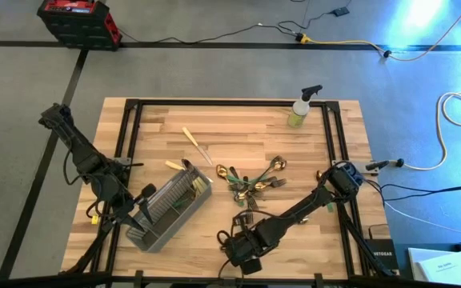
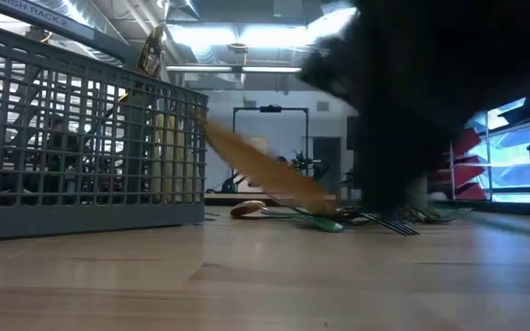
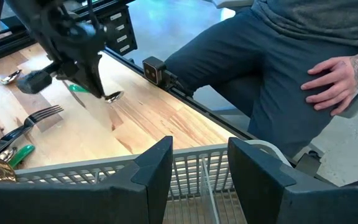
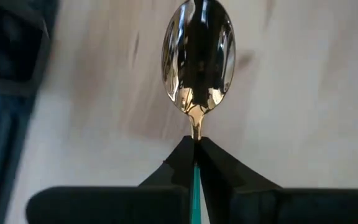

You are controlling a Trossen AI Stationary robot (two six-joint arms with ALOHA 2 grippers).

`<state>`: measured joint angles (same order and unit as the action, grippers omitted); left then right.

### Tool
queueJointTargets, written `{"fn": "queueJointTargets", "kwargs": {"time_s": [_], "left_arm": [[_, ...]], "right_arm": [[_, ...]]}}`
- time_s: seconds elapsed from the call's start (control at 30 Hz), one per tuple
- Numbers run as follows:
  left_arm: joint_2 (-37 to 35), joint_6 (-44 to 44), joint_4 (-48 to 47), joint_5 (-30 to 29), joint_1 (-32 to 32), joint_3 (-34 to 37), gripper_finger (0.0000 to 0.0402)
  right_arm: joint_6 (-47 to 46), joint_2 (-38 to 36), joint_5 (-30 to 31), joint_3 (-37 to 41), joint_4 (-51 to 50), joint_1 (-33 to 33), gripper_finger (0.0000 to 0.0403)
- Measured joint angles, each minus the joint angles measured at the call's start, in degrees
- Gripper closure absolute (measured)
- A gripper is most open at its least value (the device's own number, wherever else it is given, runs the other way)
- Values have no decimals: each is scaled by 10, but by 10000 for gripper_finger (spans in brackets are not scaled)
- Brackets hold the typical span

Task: Sort silverware
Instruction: Put the spoon into the silverware tray

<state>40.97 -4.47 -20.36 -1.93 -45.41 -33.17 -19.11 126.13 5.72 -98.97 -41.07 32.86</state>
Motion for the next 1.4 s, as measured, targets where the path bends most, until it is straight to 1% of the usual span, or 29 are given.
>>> {"fn": "queueJointTargets", "kwargs": {"time_s": [0.13, 0.3, 0.53, 0.63, 0.7, 0.83, 0.9, 1.0, 1.07, 1.13, 1.23, 1.4], "left_arm": [[0, 0, 0, 0, 0, 0, 261], [0, 0, 0, 0, 0, 0, 261], [0, 0, 0, 0, 0, 0, 261], [0, 0, 0, 0, 0, 0, 261], [0, 0, 0, 0, 0, 0, 261], [0, 0, 0, 0, 0, 0, 261], [0, 0, 0, 0, 0, 0, 261], [0, 0, 0, 0, 0, 0, 261], [0, 0, 0, 0, 0, 0, 261], [0, 0, 0, 0, 0, 0, 261], [0, 0, 0, 0, 0, 0, 261], [0, 0, 0, 0, 0, 0, 261]], "right_arm": [[-2, 0, 17, -40, 30, -11, 402], [24, -1, 28, -65, 147, -32, 402], [86, -1, 17, -68, 377, -60, 402], [118, -1, 18, -68, 467, -70, 402], [135, 5, 24, -68, 545, -75, 402], [166, 45, 21, -68, 741, -82, 402], [174, 67, 26, -68, 804, -84, 402], [181, 81, 81, -67, 812, -88, 402], [181, 81, 117, -67, 791, -92, 402], [183, 81, 140, -67, 770, -98, 402], [197, 81, 148, -67, 753, -109, 402], [198, 88, 148, -67, 771, -124, 402]]}}
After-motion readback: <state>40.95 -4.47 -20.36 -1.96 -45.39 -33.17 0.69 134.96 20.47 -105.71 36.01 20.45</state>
